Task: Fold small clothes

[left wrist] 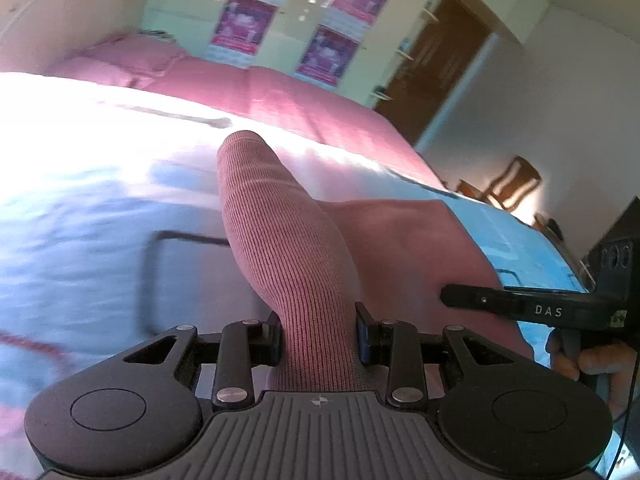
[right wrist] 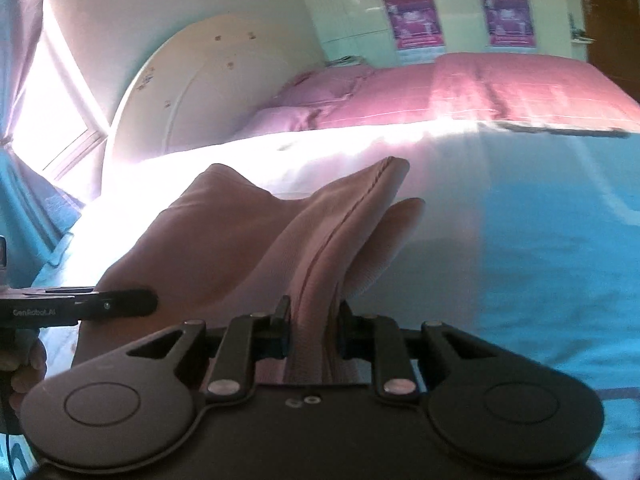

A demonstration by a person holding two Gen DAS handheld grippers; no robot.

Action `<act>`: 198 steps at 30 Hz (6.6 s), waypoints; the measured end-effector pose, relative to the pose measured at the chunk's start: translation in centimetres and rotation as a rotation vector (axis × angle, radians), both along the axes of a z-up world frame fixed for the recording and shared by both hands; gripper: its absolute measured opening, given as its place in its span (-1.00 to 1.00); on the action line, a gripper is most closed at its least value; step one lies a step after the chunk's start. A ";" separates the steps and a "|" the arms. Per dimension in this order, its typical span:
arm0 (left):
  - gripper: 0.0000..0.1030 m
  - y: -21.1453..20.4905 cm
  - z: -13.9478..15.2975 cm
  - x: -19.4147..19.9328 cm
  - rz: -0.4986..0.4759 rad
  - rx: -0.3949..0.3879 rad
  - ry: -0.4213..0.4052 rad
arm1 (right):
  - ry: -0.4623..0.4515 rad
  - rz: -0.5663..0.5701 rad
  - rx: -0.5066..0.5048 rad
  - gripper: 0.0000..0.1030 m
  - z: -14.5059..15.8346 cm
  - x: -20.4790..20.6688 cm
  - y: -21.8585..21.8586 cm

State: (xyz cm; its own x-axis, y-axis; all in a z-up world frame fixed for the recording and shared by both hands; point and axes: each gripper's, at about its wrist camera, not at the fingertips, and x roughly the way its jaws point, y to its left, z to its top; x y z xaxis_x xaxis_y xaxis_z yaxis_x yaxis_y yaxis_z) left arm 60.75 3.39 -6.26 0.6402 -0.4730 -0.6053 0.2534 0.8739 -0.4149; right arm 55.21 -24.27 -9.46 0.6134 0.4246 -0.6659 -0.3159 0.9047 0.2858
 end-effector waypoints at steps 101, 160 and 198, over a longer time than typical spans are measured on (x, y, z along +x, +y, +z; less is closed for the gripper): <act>-0.48 6.3 -0.9 -21.3 0.202 0.312 -0.077 | -0.059 0.023 -0.257 -0.65 -1.8 -15.4 15.1; 0.99 1.7 11.2 -43.4 0.330 0.336 -0.343 | -0.271 -0.136 -0.270 0.99 7.8 -35.5 11.6; 0.99 1.4 11.0 -42.3 0.319 0.354 -0.346 | -0.281 -0.111 -0.283 0.99 7.8 -34.2 11.6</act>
